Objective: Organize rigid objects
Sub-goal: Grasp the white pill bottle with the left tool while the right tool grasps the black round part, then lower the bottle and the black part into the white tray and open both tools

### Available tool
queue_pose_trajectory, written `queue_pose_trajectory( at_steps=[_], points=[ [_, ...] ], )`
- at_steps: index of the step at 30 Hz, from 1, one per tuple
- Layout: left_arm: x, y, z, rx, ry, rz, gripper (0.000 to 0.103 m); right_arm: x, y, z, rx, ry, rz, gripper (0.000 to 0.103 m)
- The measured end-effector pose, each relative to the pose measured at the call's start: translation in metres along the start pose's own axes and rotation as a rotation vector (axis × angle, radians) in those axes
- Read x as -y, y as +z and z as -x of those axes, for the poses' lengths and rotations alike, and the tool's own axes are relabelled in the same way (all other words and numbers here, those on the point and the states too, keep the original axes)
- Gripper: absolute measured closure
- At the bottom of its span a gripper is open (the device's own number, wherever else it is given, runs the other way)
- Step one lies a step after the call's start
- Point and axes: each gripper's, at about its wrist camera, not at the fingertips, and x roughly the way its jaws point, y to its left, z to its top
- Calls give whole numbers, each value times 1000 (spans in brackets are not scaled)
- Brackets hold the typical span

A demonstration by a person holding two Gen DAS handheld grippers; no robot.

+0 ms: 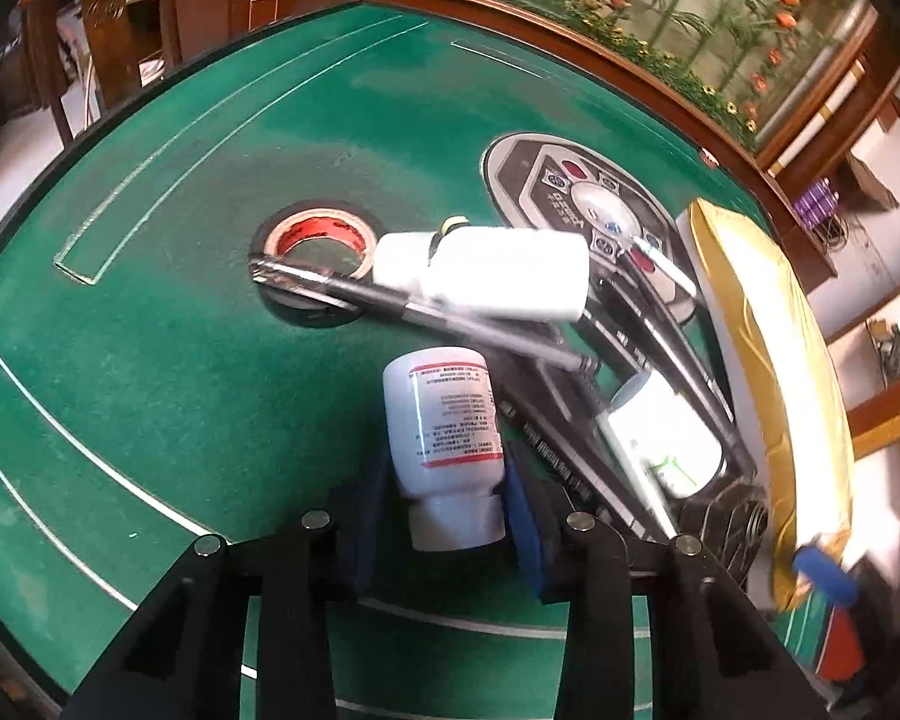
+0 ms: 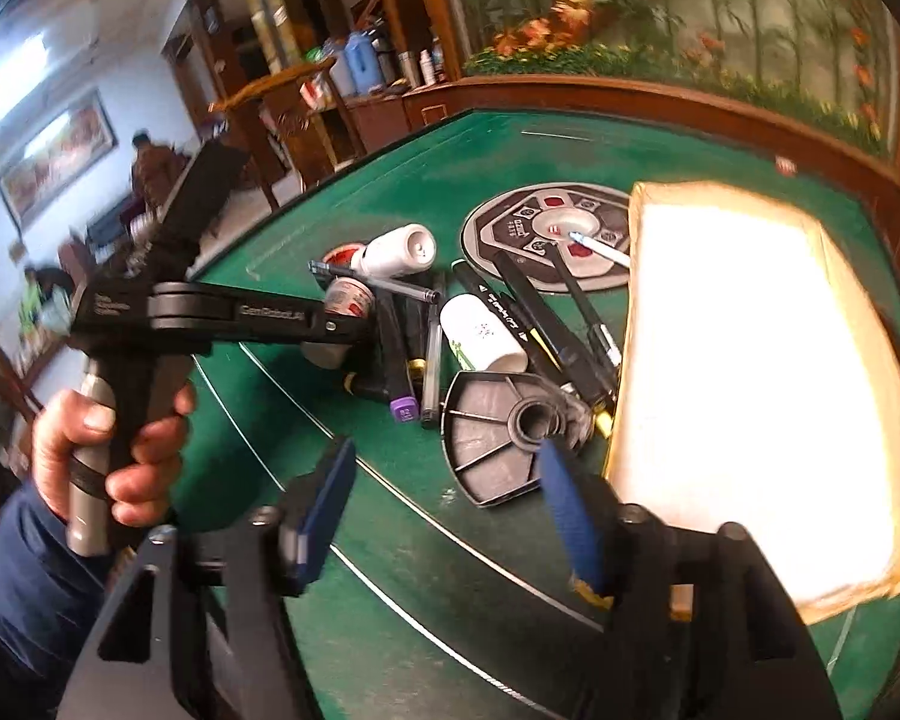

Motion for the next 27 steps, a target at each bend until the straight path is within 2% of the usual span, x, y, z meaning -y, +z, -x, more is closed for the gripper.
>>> queue_pose_trajectory(
  at_steps=[1,3,8,11,13,15,21,27],
  points=[
    [-2,-2,2,-1,1,-5,64,-3,1,0,-9,-15,30,39],
    [-7,-6,6,1,3,-19,64,-9,5,-5,-37,-46,111,31],
    [-15,-16,13,4,-11,-33,64,-10,15,-33,-110,-141,253,30],
    [-17,-22,18,18,-32,-41,64,-8,17,-49,-164,-138,286,30],
    [-17,-26,22,39,-32,-55,64,-11,14,-56,-177,-167,315,30],
    [-16,-29,25,53,-37,-71,64,-15,11,-60,-186,-195,331,42],
    [-6,-36,38,83,-46,-99,64,-18,4,-45,-138,-150,262,42],
    [8,-41,58,111,-64,-129,64,-19,1,3,-29,-79,170,42]
  ],
)
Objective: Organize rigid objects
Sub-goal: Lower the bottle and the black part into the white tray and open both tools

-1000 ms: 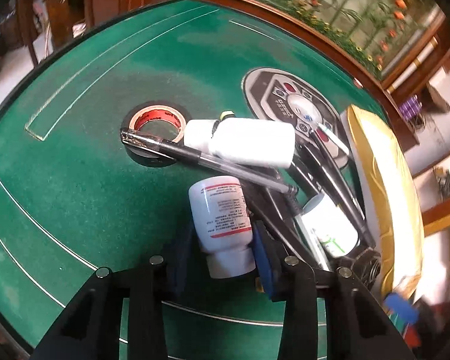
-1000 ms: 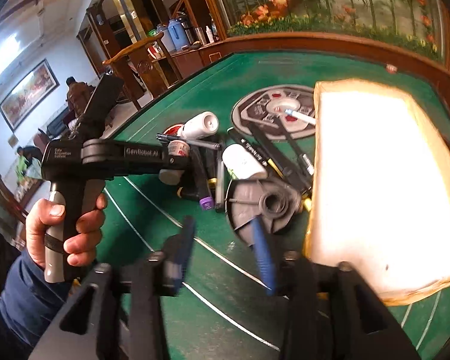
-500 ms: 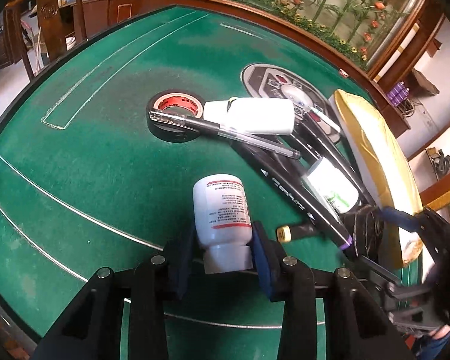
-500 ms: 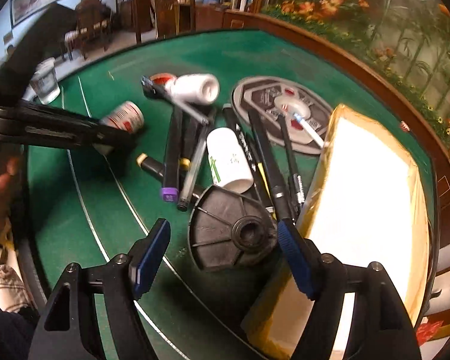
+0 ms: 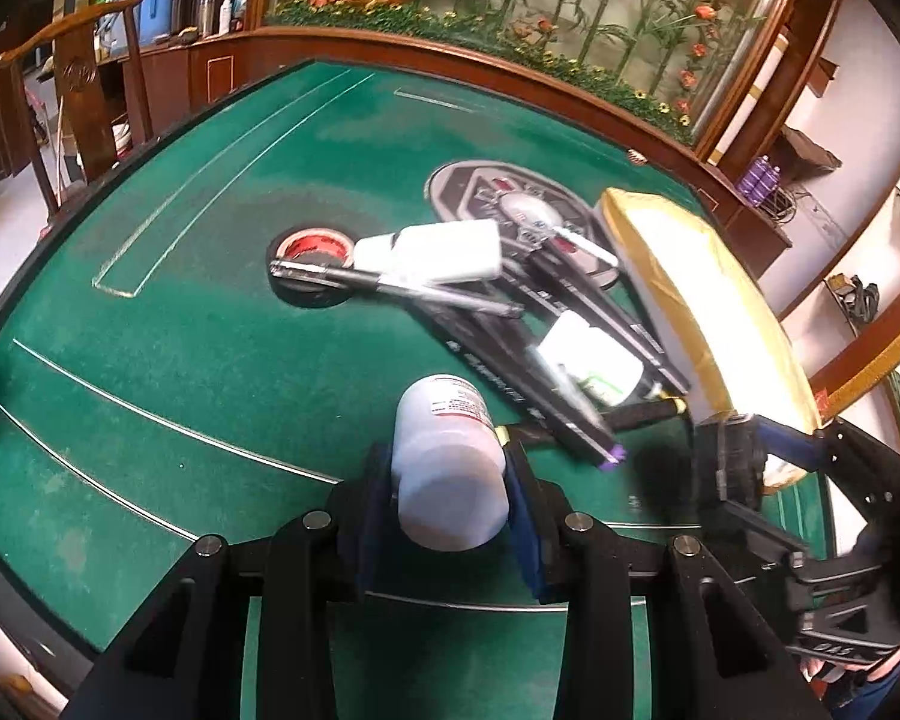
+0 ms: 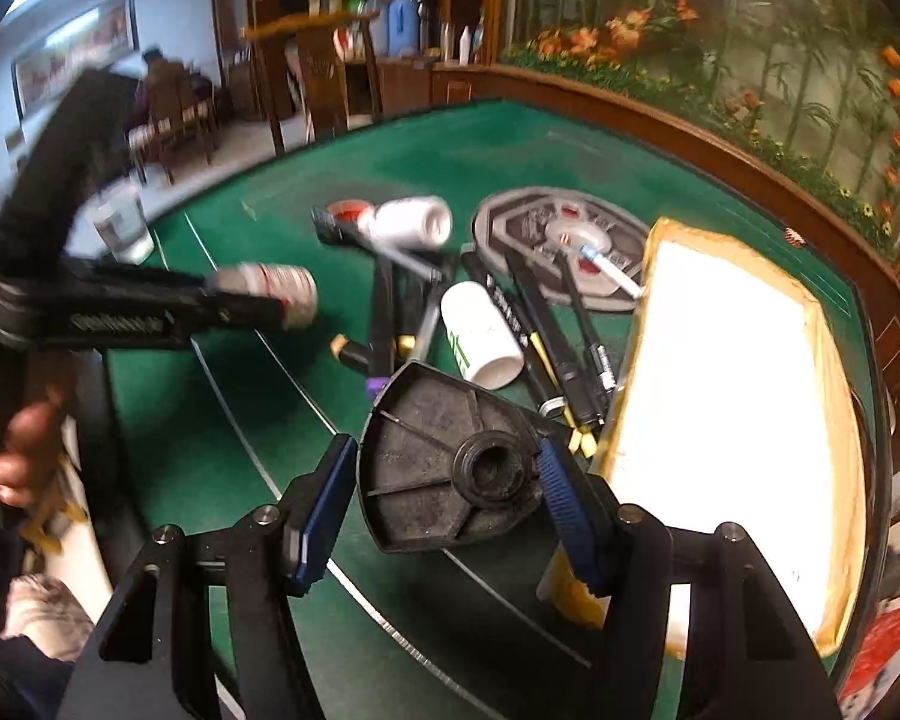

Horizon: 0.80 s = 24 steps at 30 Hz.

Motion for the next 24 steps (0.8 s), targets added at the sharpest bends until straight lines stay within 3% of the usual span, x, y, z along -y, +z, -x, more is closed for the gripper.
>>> queue_pose_trajectory(
  at_steps=[6,12,18,24],
  points=[
    [29,7,17,24,-10,-46,65,24,3,38,89,16,-81,42],
    [90,28,14,29,-59,-122,65,88,-6,48,105,-42,-242,42],
    [163,53,-20,1,-124,-180,65,153,-3,44,75,-72,-372,42],
    [207,73,-78,-44,-121,-196,65,215,20,20,3,-86,-454,42]
  ],
)
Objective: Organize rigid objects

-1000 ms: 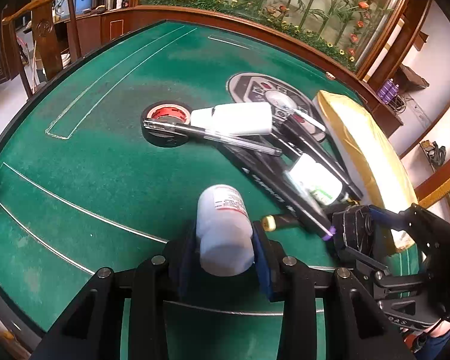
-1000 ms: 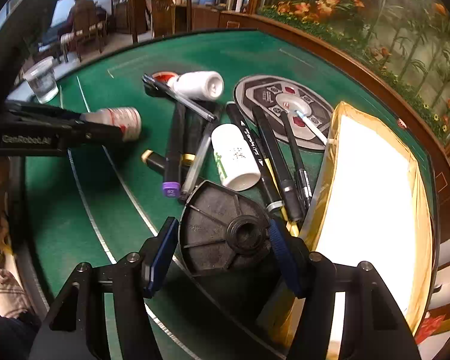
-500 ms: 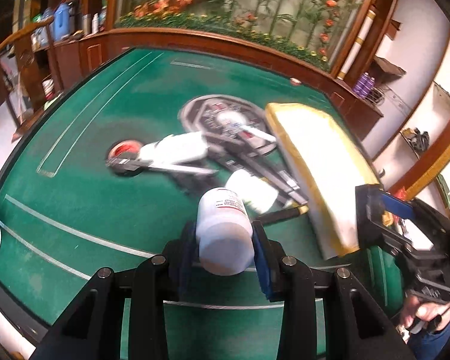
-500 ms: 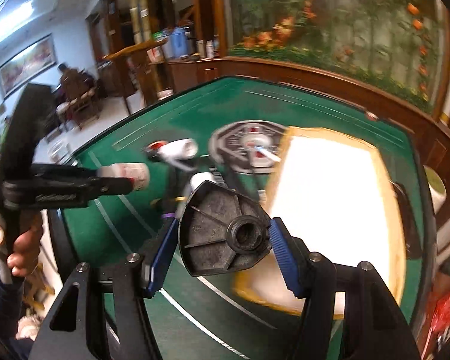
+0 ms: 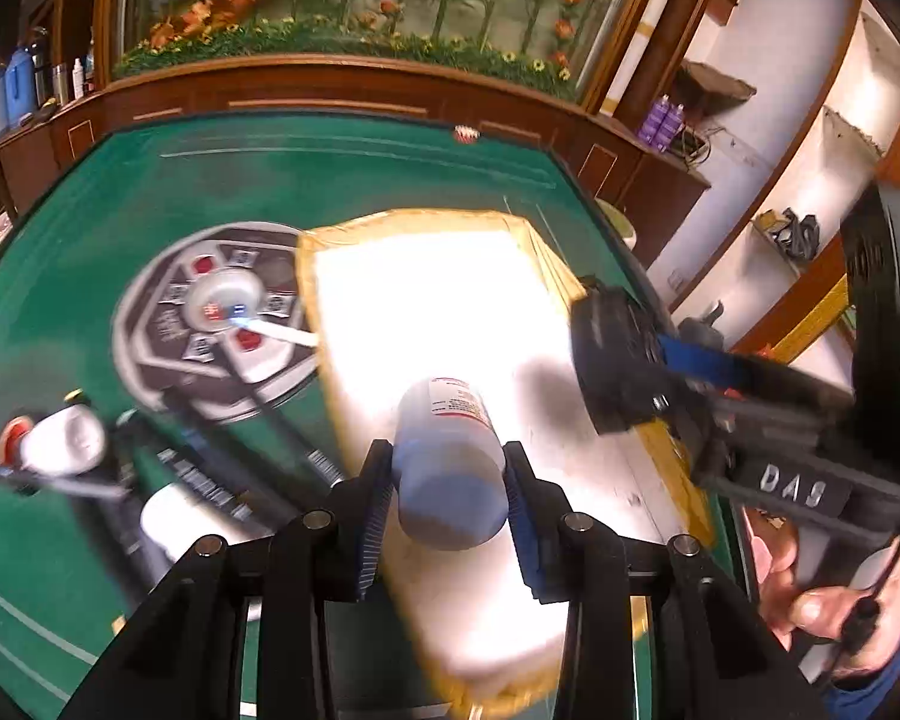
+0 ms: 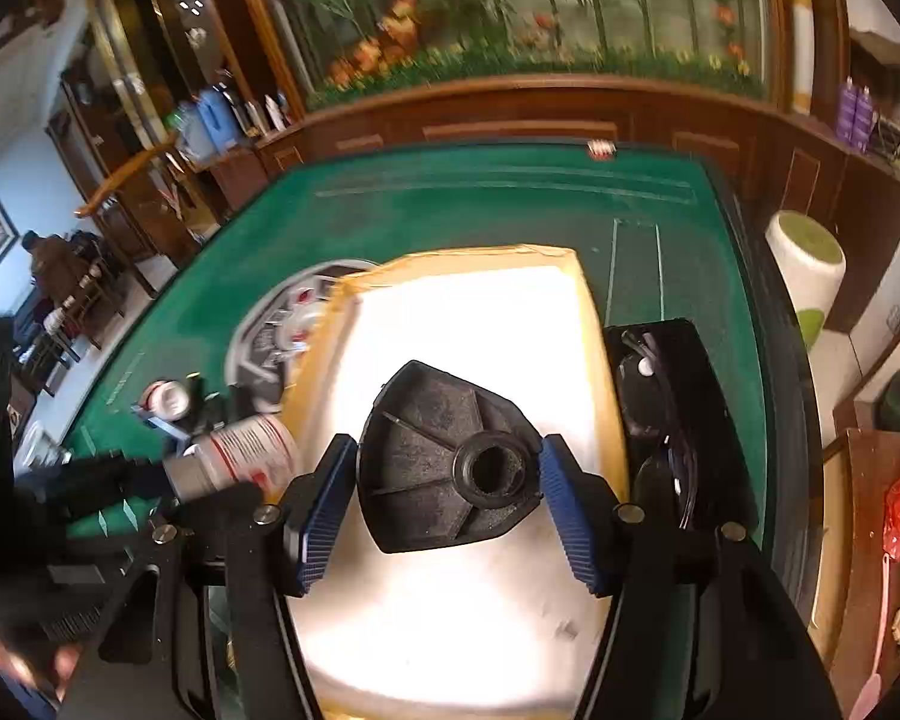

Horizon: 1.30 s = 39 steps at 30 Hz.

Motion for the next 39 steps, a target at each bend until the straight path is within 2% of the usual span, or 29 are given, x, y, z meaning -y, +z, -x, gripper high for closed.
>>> queue_pose_trajectory(
  at_steps=[6,13,15,16,21,23,25,28,31,35,37,39],
  points=[
    [1,8,-42,-28,50,-11,65,9,23,-48,-82,-30,-22,42],
    [5,1,-50,-9,89,-68,65,11,25,-78,-123,-28,-36,42],
    [8,0,-49,-2,102,-86,61,9,26,-77,-122,-24,-38,40],
    [10,-1,-48,-2,106,-92,54,9,26,-76,-119,-17,-42,39],
    [18,-8,-27,59,129,-130,45,8,23,-47,-44,-27,-55,36],
    [20,-14,-14,93,127,-133,34,7,15,-26,7,-14,-65,36],
    [20,-25,2,117,126,-138,30,4,5,-9,35,15,-69,34],
    [14,-40,19,134,131,-138,29,-5,-17,22,101,57,-73,33],
    [-3,-62,38,141,118,-99,29,-18,-45,50,184,102,-96,32],
    [-44,-97,61,164,163,-40,29,-43,-74,60,180,146,-56,30],
    [-76,-109,64,136,217,2,29,-55,-83,58,155,156,-23,29],
    [-105,-115,64,103,224,52,29,-67,-93,58,145,177,-7,29]
  ],
)
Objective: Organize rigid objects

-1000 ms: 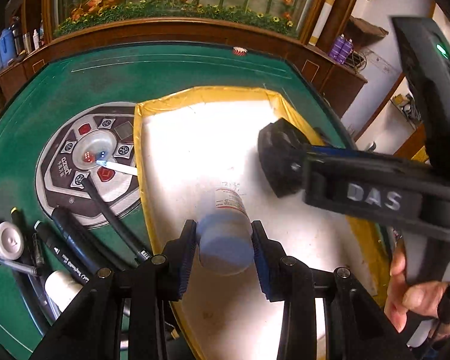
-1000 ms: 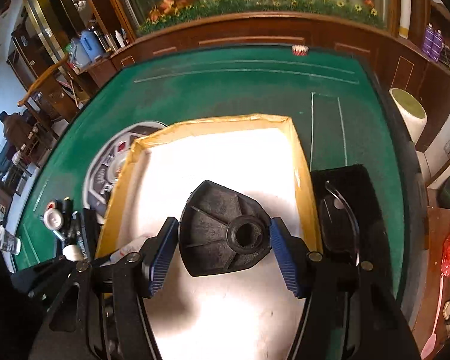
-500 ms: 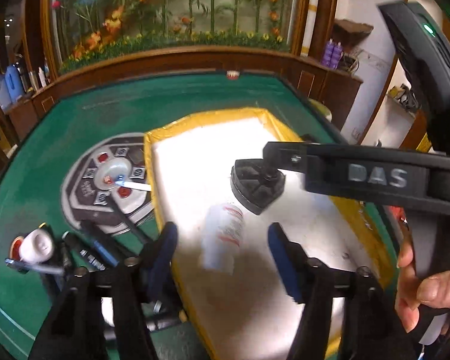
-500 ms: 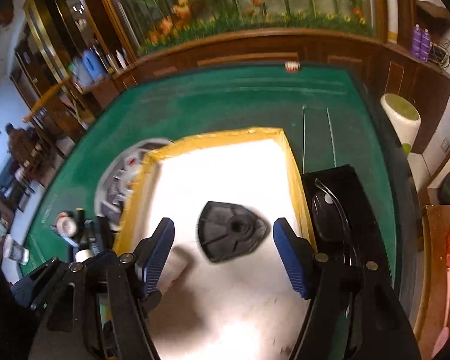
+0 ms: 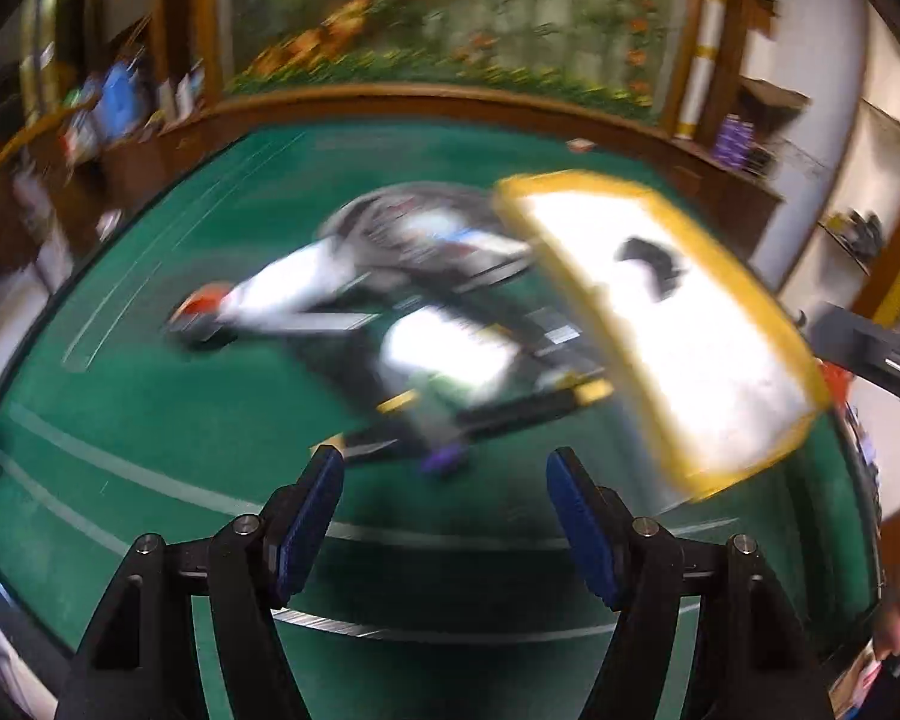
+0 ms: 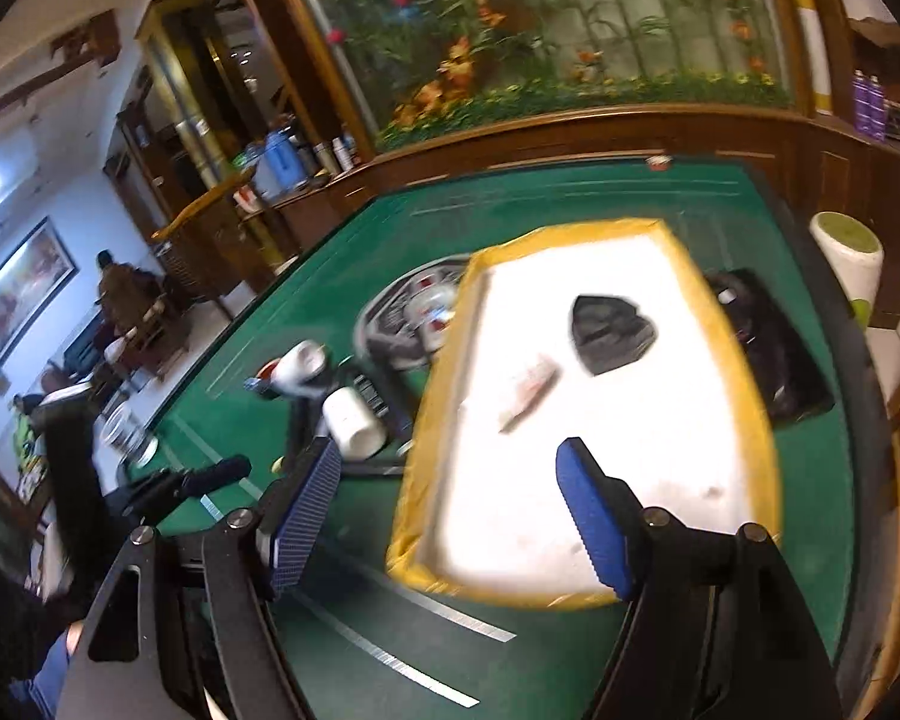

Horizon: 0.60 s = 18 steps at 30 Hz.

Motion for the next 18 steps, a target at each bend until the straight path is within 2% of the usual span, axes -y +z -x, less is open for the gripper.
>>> queue_pose_trajectory(
  at_steps=[6,8,12,13,15,17,18],
  points=[
    [-76,-2,-27,-89,72,83,29,-43,-13,-25,-86,108,74,29],
    [-86,-1,-35,-105,78,82,29,-54,-13,-38,-122,123,98,30],
    [-91,8,-49,-98,139,43,29,-79,-15,-69,-196,124,162,38],
    [-92,11,-53,-99,138,28,27,-86,-15,-77,-209,114,180,39],
    [-94,18,-60,-105,133,14,15,-95,-11,-92,-229,116,197,47],
    [-101,25,-71,-119,129,28,0,-101,-6,-101,-235,110,212,56],
    [-103,27,-71,-125,129,27,0,-105,-4,-106,-239,106,223,58]
  ],
)
